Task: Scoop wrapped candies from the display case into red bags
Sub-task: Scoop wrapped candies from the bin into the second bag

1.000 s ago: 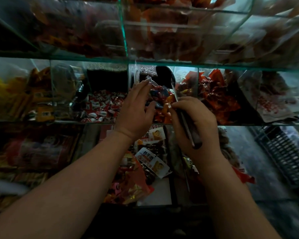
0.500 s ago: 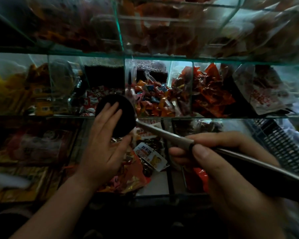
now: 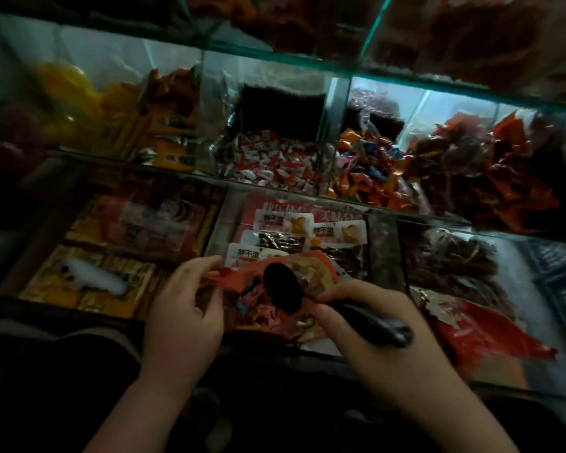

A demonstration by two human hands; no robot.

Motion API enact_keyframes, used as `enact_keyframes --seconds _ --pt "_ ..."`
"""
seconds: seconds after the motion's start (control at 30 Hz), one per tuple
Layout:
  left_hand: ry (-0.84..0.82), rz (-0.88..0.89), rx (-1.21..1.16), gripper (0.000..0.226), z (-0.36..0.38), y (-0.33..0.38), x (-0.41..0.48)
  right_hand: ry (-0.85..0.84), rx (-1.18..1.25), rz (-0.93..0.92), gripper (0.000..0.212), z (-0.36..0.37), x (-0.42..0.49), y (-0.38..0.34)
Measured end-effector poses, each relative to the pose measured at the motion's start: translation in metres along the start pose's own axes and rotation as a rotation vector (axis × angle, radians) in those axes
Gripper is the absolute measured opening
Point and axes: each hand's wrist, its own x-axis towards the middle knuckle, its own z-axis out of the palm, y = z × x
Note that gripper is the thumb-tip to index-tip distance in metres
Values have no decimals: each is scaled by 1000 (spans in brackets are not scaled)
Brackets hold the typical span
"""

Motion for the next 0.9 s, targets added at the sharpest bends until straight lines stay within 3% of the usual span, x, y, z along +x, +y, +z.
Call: enact_keyframes --seconds 0.07,0.13,0.17,0.23,0.33,0.5,0.6,0.9 --pt "65 -79 -126 54 5 2 -6 -5 -40 64 5 31 18 -27" --pt "108 -25 -164 48 8 -1 -8 -109 -148 67 7 62 21 -26" --pt "111 29 -122 42 8 -2 -7 -77 -159 79 7 72 25 -17" --pt "91 93 -47 30 9 -5 -3 52 -36 213 9 77 30 -8" --pt "83 141 -61 30 10 -9 -3 210 182 358 18 83 34 -6" --pt "76 145 -100 16 12 -12 -5 283 317 487 21 86 36 -3" --pt "70 161 -114 18 11 -11 -6 348 586 572 22 82 30 0" --pt "91 160 -60 21 11 -9 -7 446 725 569 33 70 15 7"
